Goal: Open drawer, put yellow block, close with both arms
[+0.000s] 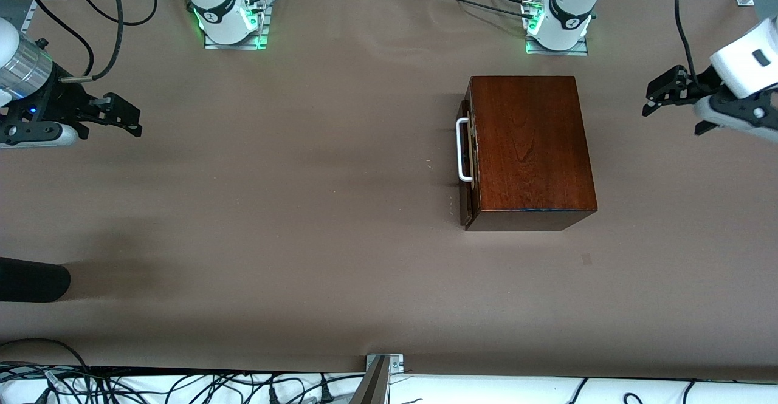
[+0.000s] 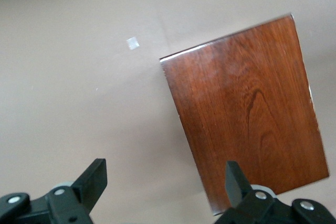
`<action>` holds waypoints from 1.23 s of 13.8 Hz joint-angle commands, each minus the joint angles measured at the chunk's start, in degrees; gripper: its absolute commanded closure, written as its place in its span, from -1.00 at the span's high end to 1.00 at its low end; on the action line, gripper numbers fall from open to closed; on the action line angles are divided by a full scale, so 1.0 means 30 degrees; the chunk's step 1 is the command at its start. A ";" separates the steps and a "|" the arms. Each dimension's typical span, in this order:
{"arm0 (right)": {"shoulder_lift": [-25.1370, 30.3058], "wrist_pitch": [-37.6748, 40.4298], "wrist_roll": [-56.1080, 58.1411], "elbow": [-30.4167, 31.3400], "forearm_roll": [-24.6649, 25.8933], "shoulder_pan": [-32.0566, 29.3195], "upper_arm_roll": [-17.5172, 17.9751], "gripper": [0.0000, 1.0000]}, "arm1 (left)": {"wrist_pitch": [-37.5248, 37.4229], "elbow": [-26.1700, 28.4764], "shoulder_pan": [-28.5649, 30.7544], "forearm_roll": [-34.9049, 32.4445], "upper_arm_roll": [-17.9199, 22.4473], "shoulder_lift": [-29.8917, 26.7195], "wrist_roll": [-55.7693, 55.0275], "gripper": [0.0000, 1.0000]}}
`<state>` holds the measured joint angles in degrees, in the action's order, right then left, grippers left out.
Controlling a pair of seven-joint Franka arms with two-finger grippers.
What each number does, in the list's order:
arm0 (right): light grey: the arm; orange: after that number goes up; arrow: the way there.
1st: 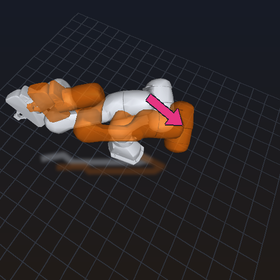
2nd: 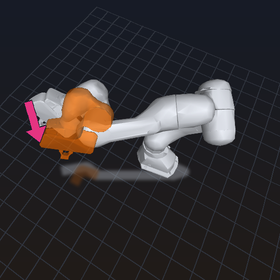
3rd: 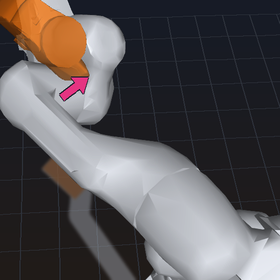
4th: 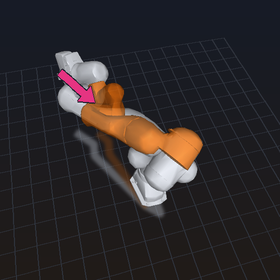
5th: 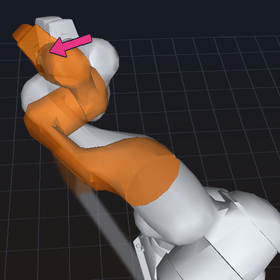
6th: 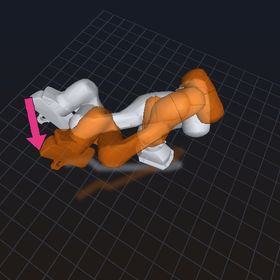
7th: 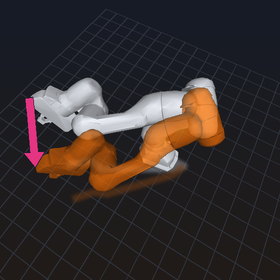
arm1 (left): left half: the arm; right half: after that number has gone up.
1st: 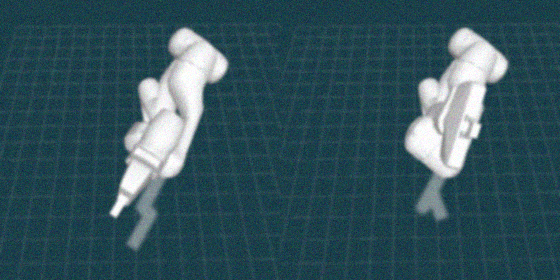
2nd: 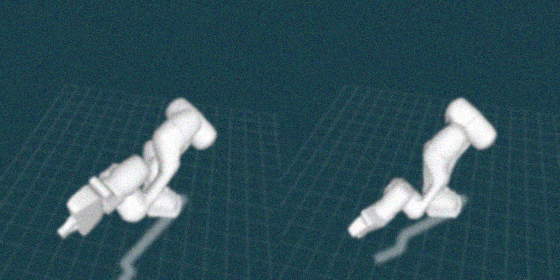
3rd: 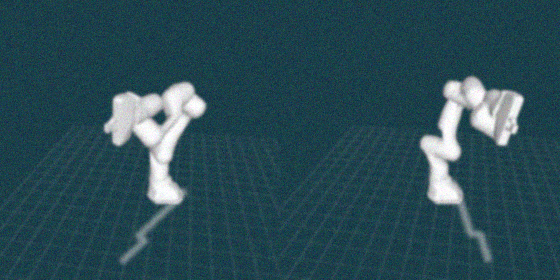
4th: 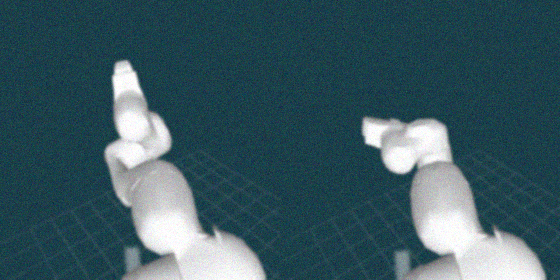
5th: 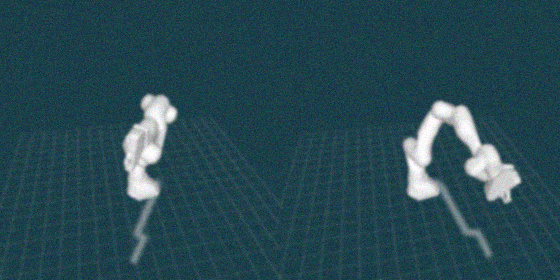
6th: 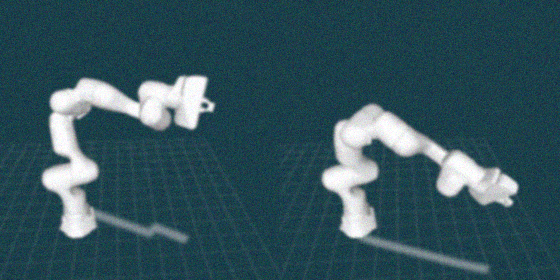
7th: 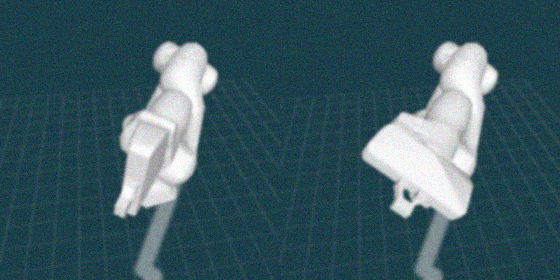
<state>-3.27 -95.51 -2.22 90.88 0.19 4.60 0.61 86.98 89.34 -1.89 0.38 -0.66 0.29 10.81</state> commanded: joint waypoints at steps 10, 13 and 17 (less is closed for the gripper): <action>0.0152 0.0080 -0.0023 -0.0029 -0.0269 0.0020 -0.0027 1.00 | 0.0598 0.1304 0.0424 -0.0389 -0.1041 -0.1065 -0.6007 1.00; 0.0152 0.0080 -0.0023 -0.0029 -0.0298 0.0020 -0.0057 1.00 | 0.0480 0.1770 0.0424 -0.0389 -0.1041 -0.0948 -0.6007 1.00; 0.0152 0.0080 -0.0023 -0.0029 -0.0327 0.0020 -0.0027 1.00 | 0.0480 0.1803 0.0395 -0.0389 -0.1011 -0.0976 -0.6007 1.00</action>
<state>-3.27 -95.52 -2.22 90.87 0.19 4.60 0.61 87.86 93.95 -1.25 0.28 -3.03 -1.68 -6.60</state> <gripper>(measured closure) 0.000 0.000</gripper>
